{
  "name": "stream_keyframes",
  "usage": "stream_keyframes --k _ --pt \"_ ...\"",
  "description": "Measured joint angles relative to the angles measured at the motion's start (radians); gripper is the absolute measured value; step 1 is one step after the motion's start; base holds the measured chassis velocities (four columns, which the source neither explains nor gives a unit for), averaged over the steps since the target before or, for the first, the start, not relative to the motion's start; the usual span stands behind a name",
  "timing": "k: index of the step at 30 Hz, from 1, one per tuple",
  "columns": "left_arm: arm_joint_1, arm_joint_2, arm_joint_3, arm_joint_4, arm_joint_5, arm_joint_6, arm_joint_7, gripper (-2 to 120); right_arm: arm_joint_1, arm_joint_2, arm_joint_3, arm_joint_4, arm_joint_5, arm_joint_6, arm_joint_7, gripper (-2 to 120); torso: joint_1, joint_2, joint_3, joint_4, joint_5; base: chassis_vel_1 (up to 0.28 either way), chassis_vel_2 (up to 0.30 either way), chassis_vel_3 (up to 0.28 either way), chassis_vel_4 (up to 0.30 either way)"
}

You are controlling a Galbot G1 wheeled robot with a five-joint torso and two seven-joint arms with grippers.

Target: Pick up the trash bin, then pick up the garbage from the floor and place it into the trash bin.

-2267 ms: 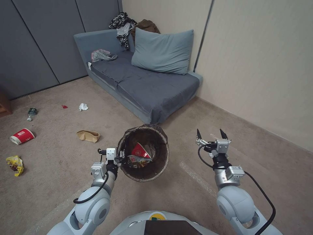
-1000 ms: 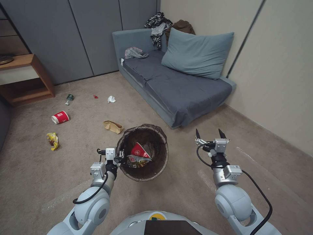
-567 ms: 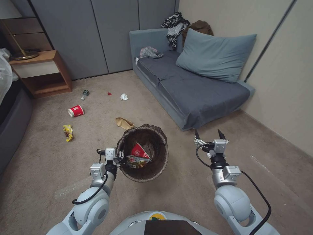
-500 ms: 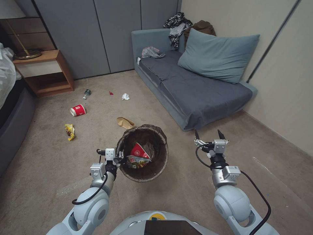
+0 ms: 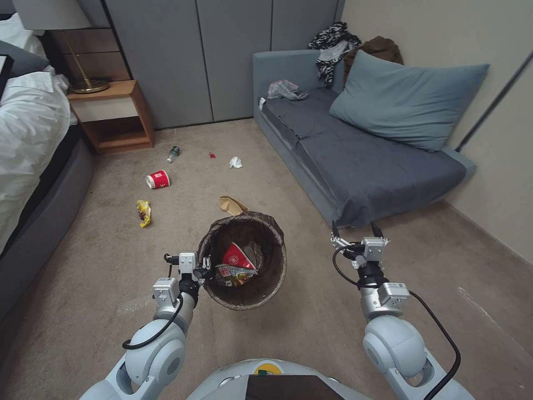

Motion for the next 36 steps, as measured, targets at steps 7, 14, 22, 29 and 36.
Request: stream_keyframes --k 7,14,22,29,36 --pt "0.001 -0.003 -0.002 0.0 0.004 -0.001 0.001 2 0.002 -0.001 0.0 0.0 0.0 0.0 0.001 100 0.0 0.0 0.0 0.0001 0.0 0.078 0.062 0.067 0.068" --pt "0.0 -0.005 -0.003 0.003 0.005 -0.003 0.002 2 0.008 -0.002 -0.005 -0.006 0.0 0.0 0.002 100 0.0 0.0 0.0 0.0 0.0001 0.059 0.054 0.065 0.059" --pt "-0.004 -0.005 -0.003 0.006 0.004 -0.003 0.003 2 0.013 0.0 -0.009 -0.01 0.0 0.0 0.003 100 0.0 0.0 0.0 0.0001 0.0001 0.054 0.058 0.062 0.071" --pt "-0.005 -0.004 -0.003 0.008 0.004 -0.003 0.003 2 0.013 0.002 -0.01 -0.011 -0.001 0.0 0.004 100 0.0 0.0 0.0 0.0 0.0001 0.063 0.076 0.066 0.073" --pt "-0.006 -0.004 -0.003 0.009 0.004 -0.003 0.003 2 0.013 0.004 -0.01 -0.011 -0.001 0.0 0.005 100 0.0 0.0 0.0 0.0 0.0 0.062 0.064 0.079 0.064"
